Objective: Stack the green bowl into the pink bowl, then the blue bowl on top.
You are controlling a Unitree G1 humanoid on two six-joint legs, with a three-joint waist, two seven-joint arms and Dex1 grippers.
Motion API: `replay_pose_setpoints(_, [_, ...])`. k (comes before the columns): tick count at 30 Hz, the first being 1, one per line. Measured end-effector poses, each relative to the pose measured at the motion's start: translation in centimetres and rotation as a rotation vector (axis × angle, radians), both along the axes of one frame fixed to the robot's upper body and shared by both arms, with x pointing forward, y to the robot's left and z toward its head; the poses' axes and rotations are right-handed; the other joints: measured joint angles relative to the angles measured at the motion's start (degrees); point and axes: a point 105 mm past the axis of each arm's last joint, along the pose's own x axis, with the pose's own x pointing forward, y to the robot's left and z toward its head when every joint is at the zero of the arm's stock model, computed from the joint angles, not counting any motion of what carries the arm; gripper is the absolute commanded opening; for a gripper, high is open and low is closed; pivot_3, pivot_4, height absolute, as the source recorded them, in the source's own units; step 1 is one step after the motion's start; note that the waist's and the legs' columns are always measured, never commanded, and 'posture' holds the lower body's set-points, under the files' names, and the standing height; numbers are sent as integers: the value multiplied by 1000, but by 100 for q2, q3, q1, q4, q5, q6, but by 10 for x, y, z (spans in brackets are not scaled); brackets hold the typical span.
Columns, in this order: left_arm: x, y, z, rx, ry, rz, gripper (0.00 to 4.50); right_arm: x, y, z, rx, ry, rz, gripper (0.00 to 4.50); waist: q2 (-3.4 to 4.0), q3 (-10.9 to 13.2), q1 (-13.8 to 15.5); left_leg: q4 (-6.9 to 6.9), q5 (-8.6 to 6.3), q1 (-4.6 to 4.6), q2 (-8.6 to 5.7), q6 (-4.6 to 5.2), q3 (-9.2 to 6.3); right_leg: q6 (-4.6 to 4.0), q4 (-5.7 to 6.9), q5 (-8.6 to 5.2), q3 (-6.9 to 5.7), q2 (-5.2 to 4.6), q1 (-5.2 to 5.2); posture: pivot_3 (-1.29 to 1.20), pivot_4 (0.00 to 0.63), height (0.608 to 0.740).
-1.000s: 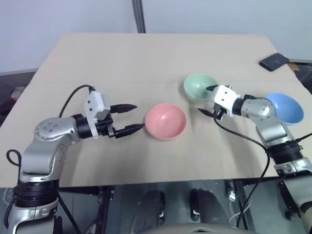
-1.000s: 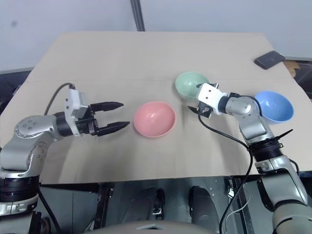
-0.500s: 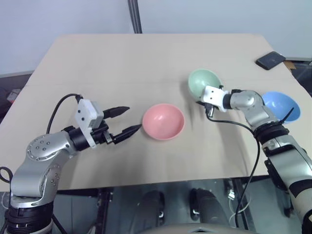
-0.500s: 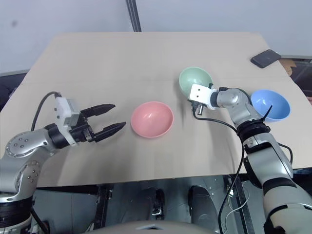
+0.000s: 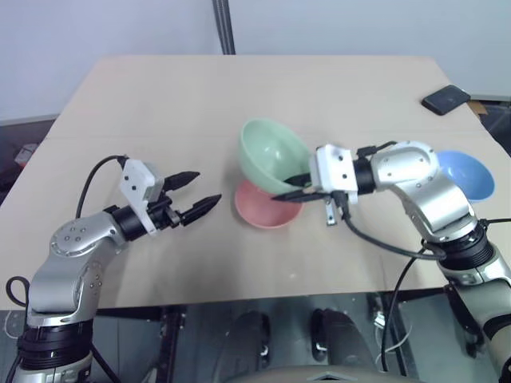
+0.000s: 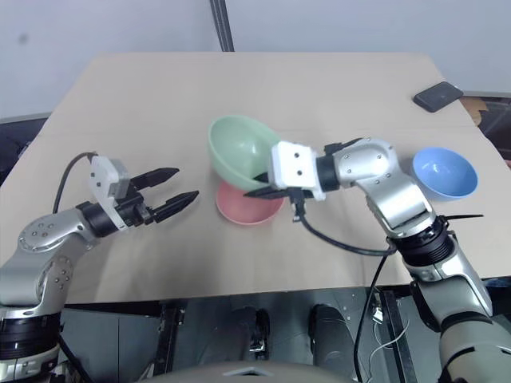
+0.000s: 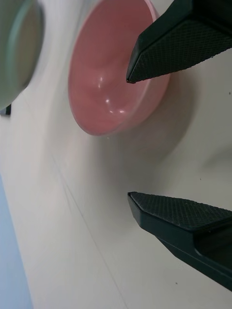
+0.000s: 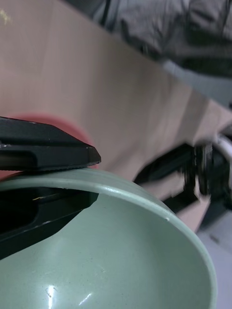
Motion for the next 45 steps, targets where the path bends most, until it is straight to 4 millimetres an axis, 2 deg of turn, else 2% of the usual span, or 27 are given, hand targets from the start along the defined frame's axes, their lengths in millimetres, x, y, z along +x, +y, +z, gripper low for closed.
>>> replay_pose_setpoints(4, [1, -1, 2, -1, -4, -11, 3814, 10, 2, -21, -51, 1, -56, 2995, 1, 0, -12, 0, 1, -2, 0, -1, 0, 3, 1, 2, 0, 4, -5, 0, 150, 739])
replay_pose_setpoints(7, [0, -3, 2, -17, 1, -22, 3814, 19, -1, -25, -67, -22, -109, 4481, 0, 0, -12, 0, 1, -3, 0, -1, 2, 4, 0, 2, 1, 4, -5, 0, 150, 739])
replay_pose_setpoints(9, [-2, -5, 4, -25, 1, -42, 3814, 23, -3, -19, -36, -36, -144, 4481, 0, 0, -6, 0, 1, -4, 0, -1, 1, 4, 0, 2, 0, 4, -5, 0, 150, 739])
replay_pose_setpoints(12, [-6, -10, 7, -43, 1, -82, 3814, 30, -19, 1, 68, -26, -251, 4481, 0, 1, 15, 0, 1, -5, 0, -1, 0, 4, -1, 2, -2, 2, -3, 0, 150, 739])
replay_pose_setpoints(15, [-15, -22, 14, -74, 3, -174, 3814, 40, -57, 19, 166, -8, -440, 4481, -1, 0, 67, 0, 0, -7, -1, -1, -5, 3, -7, 2, -7, -3, 1, 0, 150, 739])
replay_pose_setpoints(16, [-20, -28, 17, -85, 17, -232, 3814, 45, -79, 22, 207, 1, -558, 4481, -2, 0, 86, 0, 0, -7, -1, -2, -6, -1, -6, -1, -9, -4, 1, 0, 150, 739])
replay_pose_setpoints(17, [-24, -31, 19, -88, 29, -268, 3814, 48, -93, 22, 227, 7, -631, 4481, -2, -1, 90, 0, 0, -6, 0, -2, -7, -6, -6, -4, -9, -5, 1, 0, 150, 739])
replay_pose_setpoints(18, [-28, -34, 21, -87, 44, -313, 3814, 52, -111, 20, 247, 8, -730, 4481, -1, -1, 93, 0, 0, -6, 0, -2, -5, -13, -5, -8, -8, -5, 0, 0, 150, 739])
replay_pose_setpoints(19, [-32, -38, 25, -80, 56, -373, 3814, 57, -139, 13, 268, 2, -879, 4481, -1, -1, 125, -1, 0, -5, 1, -3, -5, -16, -4, -10, -9, 0, 1, 0, 150, 739])
replay_pose_setpoints(22, [-39, -51, 34, -79, 64, -498, 3814, 59, -201, -15, 249, 23, -1217, 4481, 1, -1, 151, -1, 1, -5, -3, -1, -1, -16, -3, -11, -6, 2, 2, 0, 150, 739])
replay_pose_setpoints(24, [-40, -58, 41, -85, 57, -559, 3814, 56, -230, -29, 222, 35, -1383, 4481, 1, -1, 134, -1, 2, -2, -4, 0, 5, -14, -3, -11, 2, 9, 3, 0, 150, 739])
replay_pose_setpoints(26, [-39, -63, 46, -86, 47, -600, 3814, 56, -249, -39, 213, 43, -1501, 4481, 5, -3, 54, -1, 2, 7, 1, 0, 19, -9, -2, -10, 22, 26, 2, 0, 150, 739])
replay_pose_setpoints(29, [-36, -68, 48, -85, 41, -627, 3814, 60, -260, -51, 220, 77, -1589, 4481, 5, -2, -13, -1, 3, 8, 7, -1, 20, 7, -2, -1, 31, 40, 2, 0, 150, 739])
replay_pose_setpoints(32, [-32, -69, 45, -79, 37, -625, 3814, 65, -269, -70, 204, 144, -1649, 3610, 5, -2, -24, -1, 3, 6, 9, -1, 26, 8, -3, -1, 42, 45, -2, 0, 150, 739])
replay_pose_setpoints(34, [-29, -68, 44, -74, 30, -612, 3814, 68, -269, -72, 205, 169, -1647, 2542, 5, -2, -19, -1, 2, 3, 8, 1, 27, 9, -5, -1, 44, 44, -5, 0, 150, 739])
replay_pose_setpoints(38, [-28, -68, 44, -67, 26, -600, 3814, 74, -264, -66, 213, 167, -1614, 901, 5, -1, -13, -1, 2, 3, 10, 1, 25, 9, -6, -1, 44, 44, -5, 0, 150, 739])
replay_pose_setpoints(39, [-28, -68, 44, -67, 25, -598, 3814, 75, -264, -65, 214, 163, -1611, 264, 5, -1, -10, -1, 2, 3, 10, 1, 25, 9, -6, -1, 44, 44, -5, 0, 150, 739])
replay_pose_setpoints(40, [-27, -67, 44, -67, 23, -593, 3814, 76, -264, -63, 214, 151, -1605, 34, 4, -1, -2, -1, 2, 2, 10, 1, 24, 9, -6, -1, 43, 44, -5, 0, 150, 739])
replay_pose_setpoints(43, [-25, -64, 44, -75, 10, -558, 3814, 78, -262, -55, 202, 101, -1566, 34, 4, -1, 3, -1, 2, 1, 9, 1, 24, 9, -7, -1, 44, 43, -6, 0, 150, 739])
replay_pose_setpoints(45, [-20, -59, 43, -81, 4, -512, 3814, 78, -248, -45, 215, 70, -1476, 34, 4, -1, -3, -1, 2, 2, 11, 1, 24, 9, -7, -1, 44, 44, -6, 0, 150, 739])
